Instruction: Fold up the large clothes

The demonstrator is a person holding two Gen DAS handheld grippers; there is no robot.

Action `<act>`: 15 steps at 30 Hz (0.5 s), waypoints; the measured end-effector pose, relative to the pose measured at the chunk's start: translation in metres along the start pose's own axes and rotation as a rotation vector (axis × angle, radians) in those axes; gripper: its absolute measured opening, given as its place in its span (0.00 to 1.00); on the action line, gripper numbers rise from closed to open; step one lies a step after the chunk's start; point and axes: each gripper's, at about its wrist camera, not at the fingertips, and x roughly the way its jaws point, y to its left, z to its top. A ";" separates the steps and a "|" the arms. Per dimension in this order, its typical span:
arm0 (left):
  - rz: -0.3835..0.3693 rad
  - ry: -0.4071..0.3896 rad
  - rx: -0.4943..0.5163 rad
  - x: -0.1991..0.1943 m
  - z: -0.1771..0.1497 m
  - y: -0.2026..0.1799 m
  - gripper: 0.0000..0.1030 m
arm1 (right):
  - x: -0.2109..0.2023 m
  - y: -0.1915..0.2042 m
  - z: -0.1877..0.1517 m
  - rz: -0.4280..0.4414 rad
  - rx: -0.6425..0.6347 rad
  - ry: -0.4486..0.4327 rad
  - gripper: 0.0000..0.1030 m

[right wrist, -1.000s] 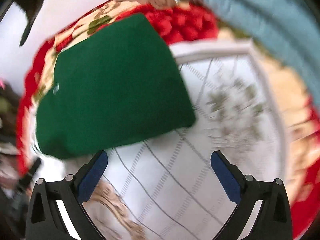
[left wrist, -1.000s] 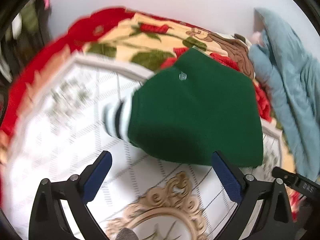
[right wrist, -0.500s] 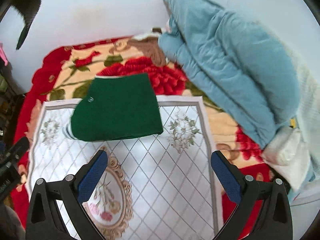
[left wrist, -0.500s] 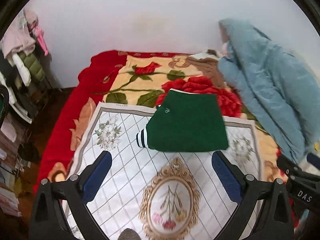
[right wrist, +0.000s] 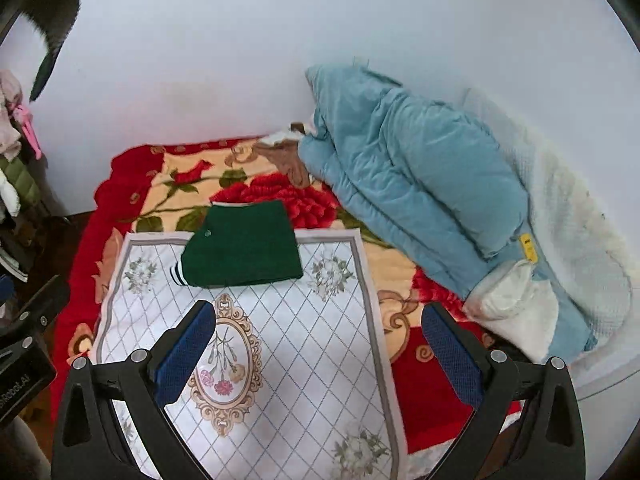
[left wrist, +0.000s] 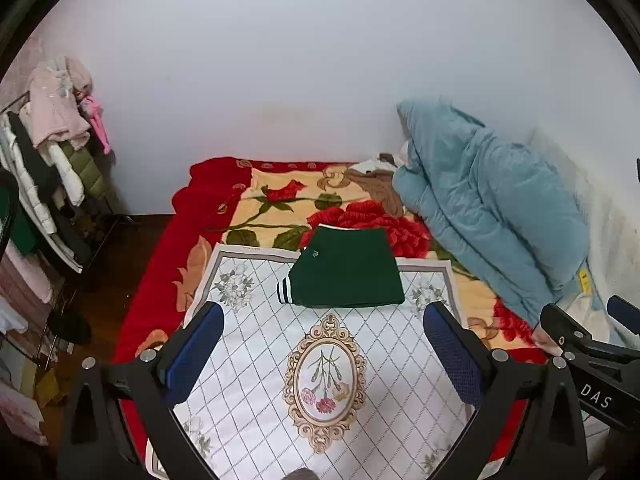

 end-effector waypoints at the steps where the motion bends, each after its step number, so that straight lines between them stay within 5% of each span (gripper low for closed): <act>1: -0.002 -0.007 -0.004 -0.009 0.000 -0.002 0.99 | -0.014 -0.003 -0.001 0.000 -0.003 -0.014 1.00; 7: 0.028 -0.045 0.006 -0.048 0.002 -0.017 0.99 | -0.083 -0.029 -0.004 0.017 -0.009 -0.076 1.00; 15: 0.037 -0.038 -0.010 -0.069 0.007 -0.030 0.99 | -0.126 -0.048 -0.007 0.025 -0.018 -0.105 1.00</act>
